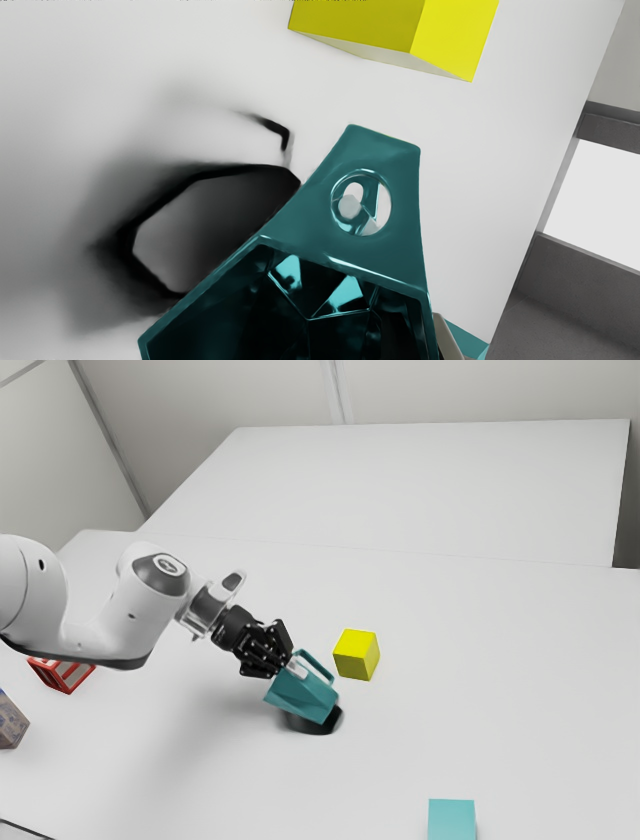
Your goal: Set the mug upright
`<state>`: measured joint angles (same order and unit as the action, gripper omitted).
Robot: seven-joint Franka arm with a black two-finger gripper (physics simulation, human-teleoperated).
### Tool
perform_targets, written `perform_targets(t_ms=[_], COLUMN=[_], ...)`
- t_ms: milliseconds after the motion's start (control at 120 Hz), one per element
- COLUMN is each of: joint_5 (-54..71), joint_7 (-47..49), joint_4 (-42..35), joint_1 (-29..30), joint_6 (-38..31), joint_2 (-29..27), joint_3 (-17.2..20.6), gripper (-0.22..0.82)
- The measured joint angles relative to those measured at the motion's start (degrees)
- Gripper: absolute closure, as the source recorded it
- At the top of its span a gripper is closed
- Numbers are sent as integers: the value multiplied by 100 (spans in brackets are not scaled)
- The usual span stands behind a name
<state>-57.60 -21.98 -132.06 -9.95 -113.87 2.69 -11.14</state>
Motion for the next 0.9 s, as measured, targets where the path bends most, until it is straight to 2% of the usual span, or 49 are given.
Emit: perform_targets(t_ms=[200, 375, 458, 617, 900], joint_5=[971, 2863, 3900, 5396, 6389], joint_7=[150, 430, 653, 1164, 1940], joint_4=[-8, -15, -16, -38, -27], joint_1=[171, -471, -534, -609, -685], joint_6=[-385, -793, -878, -966, -1394], joint_2=[-509, -922, -1037, -1088, -853], joint_3=[354, 441, 604, 923, 965], gripper=[78, 78, 79, 79, 79])
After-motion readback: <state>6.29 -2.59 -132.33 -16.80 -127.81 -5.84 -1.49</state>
